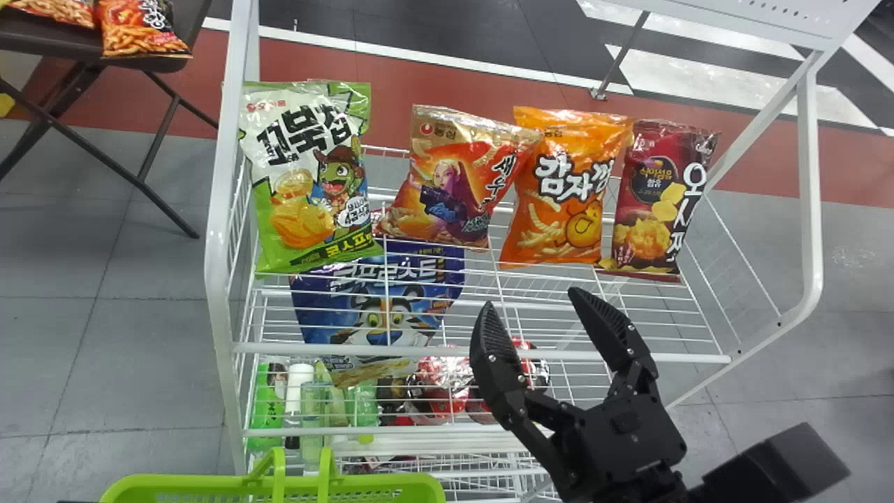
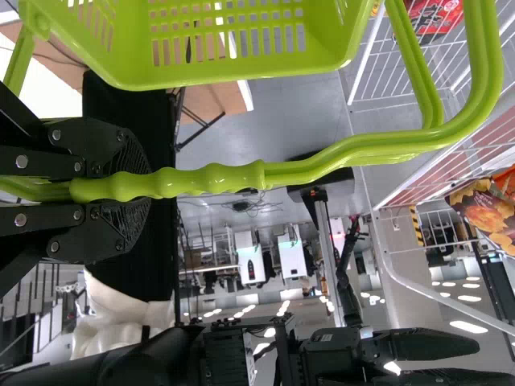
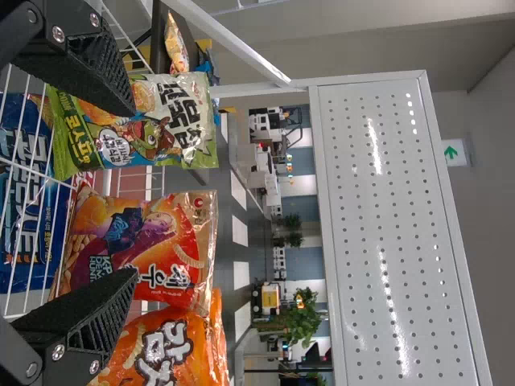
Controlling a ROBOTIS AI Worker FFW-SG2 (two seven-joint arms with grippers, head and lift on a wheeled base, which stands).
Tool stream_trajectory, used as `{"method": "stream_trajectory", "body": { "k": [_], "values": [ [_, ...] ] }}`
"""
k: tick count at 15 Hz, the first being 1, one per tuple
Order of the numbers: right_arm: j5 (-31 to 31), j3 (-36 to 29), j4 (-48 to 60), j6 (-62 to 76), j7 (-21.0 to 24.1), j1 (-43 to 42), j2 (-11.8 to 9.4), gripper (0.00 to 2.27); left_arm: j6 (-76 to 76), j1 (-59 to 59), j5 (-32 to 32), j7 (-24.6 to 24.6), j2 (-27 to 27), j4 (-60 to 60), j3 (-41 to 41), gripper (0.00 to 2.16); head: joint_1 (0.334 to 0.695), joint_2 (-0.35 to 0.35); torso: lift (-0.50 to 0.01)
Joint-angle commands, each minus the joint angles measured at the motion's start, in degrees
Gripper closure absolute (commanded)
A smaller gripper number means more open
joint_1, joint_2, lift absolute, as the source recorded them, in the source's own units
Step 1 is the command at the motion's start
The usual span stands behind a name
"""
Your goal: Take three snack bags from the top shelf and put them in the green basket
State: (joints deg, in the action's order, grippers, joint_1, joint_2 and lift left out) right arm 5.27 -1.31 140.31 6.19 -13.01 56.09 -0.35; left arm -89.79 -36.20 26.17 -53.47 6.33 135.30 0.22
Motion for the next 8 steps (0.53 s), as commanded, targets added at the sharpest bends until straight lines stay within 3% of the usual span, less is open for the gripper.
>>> {"method": "stream_trajectory", "body": {
  "k": [1, 8],
  "values": [
    [0.0, 0.0, 0.2, -0.4, -0.2, -0.4, -0.1, 0.12, -0.2, 0.8, 1.6, -0.2, 0.0, -1.5, 0.5, 1.58, 0.695, -0.350, -0.028],
    [-0.5, 0.2, 0.3, -2.3, -1.1, -2.0, -0.1, 0.13, -0.2, 1.1, 2.1, -0.2, 0.0, -2.3, 0.7, 1.58, 0.695, -0.350, -0.028]
  ]
}}
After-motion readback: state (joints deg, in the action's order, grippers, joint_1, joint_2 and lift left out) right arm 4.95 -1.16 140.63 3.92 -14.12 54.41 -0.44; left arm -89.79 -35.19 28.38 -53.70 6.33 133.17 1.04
